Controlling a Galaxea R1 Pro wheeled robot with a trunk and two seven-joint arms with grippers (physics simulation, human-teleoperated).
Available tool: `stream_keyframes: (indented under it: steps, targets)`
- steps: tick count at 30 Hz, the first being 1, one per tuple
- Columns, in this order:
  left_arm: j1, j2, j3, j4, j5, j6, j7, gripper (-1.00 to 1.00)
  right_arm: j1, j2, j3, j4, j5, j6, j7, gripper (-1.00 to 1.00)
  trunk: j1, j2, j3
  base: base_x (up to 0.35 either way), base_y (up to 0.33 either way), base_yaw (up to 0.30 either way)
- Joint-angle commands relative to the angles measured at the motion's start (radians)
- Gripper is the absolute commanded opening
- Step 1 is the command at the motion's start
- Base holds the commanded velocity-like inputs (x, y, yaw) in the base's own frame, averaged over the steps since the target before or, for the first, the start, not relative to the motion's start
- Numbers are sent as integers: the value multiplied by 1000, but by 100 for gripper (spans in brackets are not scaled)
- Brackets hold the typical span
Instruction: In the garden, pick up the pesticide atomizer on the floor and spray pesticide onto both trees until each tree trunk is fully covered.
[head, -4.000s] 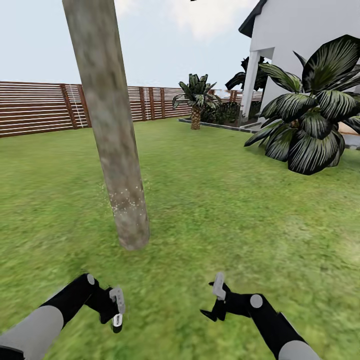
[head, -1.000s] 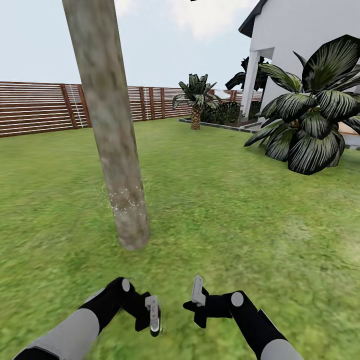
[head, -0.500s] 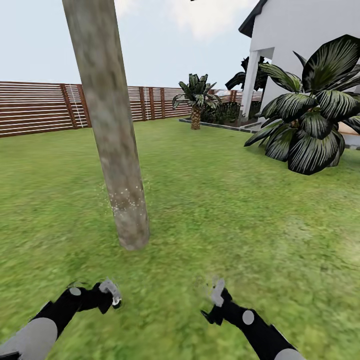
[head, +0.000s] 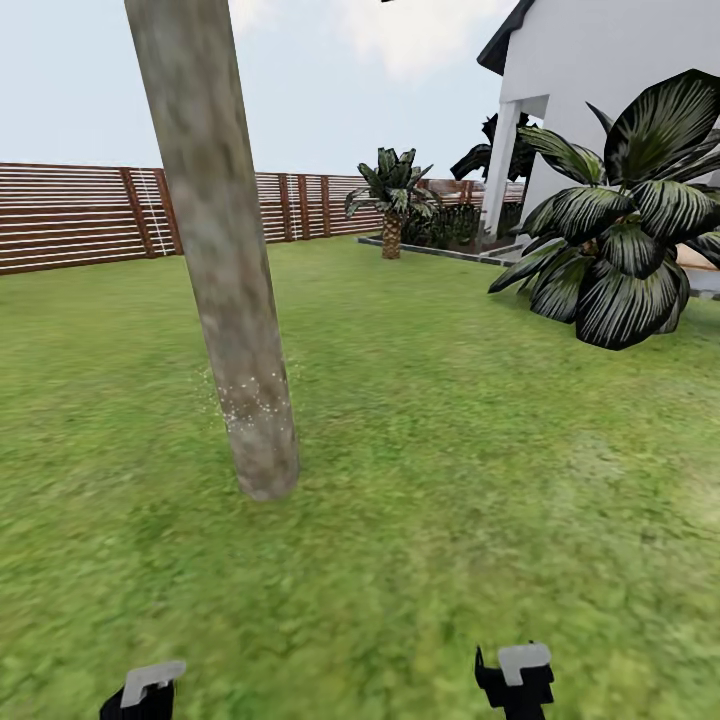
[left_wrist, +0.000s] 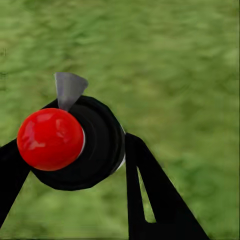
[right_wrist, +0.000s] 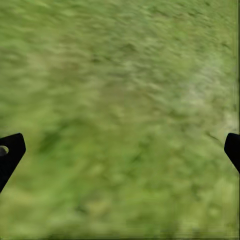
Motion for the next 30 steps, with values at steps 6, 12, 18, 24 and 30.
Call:
stream_keyframes:
  steps: [6,12,18,24,30]
  targets:
    - [14,10,10,10,91,-8,23,-100,-1,17,-6,1,-51,-1,-1,100,0,0,-1,-311,0,135]
    - [15,5,8,12,105,-8,24,-100,0,13,-8,2,-52,-1,-3,100,0,0,-1,-341,0,275]
    - [15,4,8,13,107,-8,25,-100,13,10,-8,4,-51,-1,-5,100,0,0,-1,-342,0,282]
    - [15,-1,6,15,106,-8,24,-100,23,16,-7,5,-50,-1,-4,100,0,0,-1,-140,0,284]
    - [15,1,7,14,107,-8,23,-100,25,18,-7,5,-50,-1,-4,100,0,0,-1,-6,0,283]
